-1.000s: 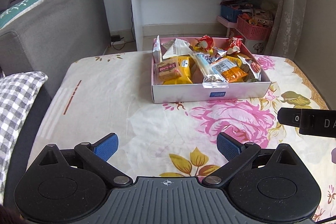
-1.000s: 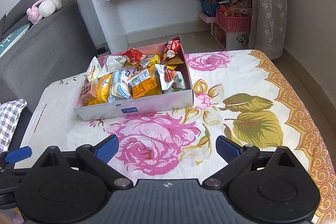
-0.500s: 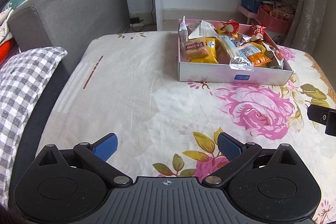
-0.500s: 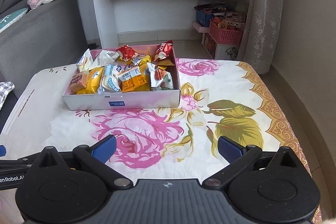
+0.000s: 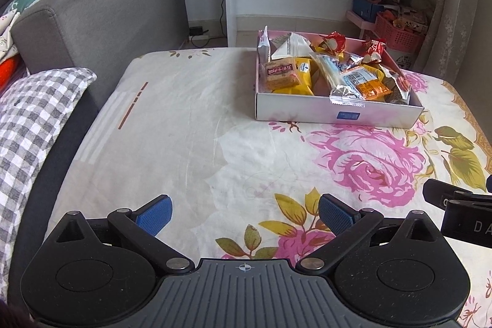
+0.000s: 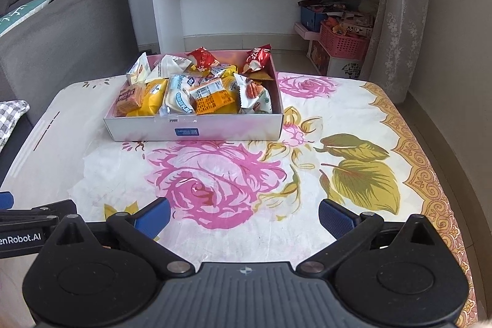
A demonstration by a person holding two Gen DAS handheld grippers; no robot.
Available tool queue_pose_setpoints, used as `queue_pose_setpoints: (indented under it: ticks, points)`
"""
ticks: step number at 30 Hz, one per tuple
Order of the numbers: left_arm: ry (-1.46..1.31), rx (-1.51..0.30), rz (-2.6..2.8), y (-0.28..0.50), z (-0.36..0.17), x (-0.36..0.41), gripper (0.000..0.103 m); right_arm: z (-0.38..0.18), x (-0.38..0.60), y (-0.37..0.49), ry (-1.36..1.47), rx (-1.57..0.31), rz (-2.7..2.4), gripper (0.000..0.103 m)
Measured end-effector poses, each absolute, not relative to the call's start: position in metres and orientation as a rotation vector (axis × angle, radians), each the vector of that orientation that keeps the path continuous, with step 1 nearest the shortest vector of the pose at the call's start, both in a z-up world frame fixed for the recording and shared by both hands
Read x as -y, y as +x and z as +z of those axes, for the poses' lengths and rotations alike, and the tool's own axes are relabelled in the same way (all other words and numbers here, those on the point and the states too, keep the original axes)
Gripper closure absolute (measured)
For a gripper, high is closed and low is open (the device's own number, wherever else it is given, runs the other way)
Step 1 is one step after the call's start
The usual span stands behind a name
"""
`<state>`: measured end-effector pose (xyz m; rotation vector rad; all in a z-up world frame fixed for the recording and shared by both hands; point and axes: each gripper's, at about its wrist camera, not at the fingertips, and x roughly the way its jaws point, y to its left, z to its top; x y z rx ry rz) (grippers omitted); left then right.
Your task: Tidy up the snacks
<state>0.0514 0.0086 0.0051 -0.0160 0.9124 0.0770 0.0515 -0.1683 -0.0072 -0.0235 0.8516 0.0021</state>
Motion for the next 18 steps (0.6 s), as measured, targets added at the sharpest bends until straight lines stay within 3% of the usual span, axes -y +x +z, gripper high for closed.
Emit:
queue_pose_setpoints:
  ticks: [18]
  points:
    - [-0.016,-0.915,0.067,0.0513,0.0041,-0.0078,0.001,-0.0133,0.1605,0.0504,-0.042,-0.877,0.033,0.007]
